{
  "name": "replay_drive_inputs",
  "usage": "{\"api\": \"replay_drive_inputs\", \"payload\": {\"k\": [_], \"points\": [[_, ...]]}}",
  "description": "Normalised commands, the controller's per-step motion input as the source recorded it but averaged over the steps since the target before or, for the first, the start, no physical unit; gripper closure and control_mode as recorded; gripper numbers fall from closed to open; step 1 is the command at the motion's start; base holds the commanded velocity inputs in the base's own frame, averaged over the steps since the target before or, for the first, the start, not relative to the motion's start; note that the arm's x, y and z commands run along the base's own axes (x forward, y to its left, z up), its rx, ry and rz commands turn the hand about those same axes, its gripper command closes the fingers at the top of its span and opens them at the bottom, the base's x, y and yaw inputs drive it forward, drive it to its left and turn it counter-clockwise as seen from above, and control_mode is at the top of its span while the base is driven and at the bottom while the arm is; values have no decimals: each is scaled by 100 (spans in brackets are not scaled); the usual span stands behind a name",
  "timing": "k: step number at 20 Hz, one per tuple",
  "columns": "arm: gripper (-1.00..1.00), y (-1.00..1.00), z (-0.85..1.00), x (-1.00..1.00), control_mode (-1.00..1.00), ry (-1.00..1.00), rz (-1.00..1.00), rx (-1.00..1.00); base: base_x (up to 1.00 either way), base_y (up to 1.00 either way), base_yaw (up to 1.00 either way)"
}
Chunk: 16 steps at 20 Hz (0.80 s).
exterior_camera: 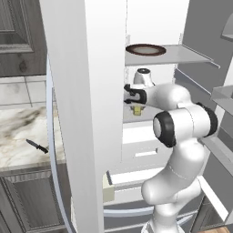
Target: Retrieve the butter from the fridge and place it on a plate on the dining table. Then retrieve the butter knife by the fridge and place it near the plate.
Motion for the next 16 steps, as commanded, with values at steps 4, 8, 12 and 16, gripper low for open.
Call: {"api": "replay_drive_inputs", "payload": {"k": [4, 8, 12, 16], "points": [[100, -1, 2, -92, -100, 0, 8, 0, 0, 0, 0], [100, -1, 3, -100, -100, 0, 10, 0, 0, 0, 0], [100, -3, 25, -100, -100, 0, 10, 0, 0, 0, 0], [100, 0, 30, -99, -100, 0, 9, 0, 0, 0, 0]]}}
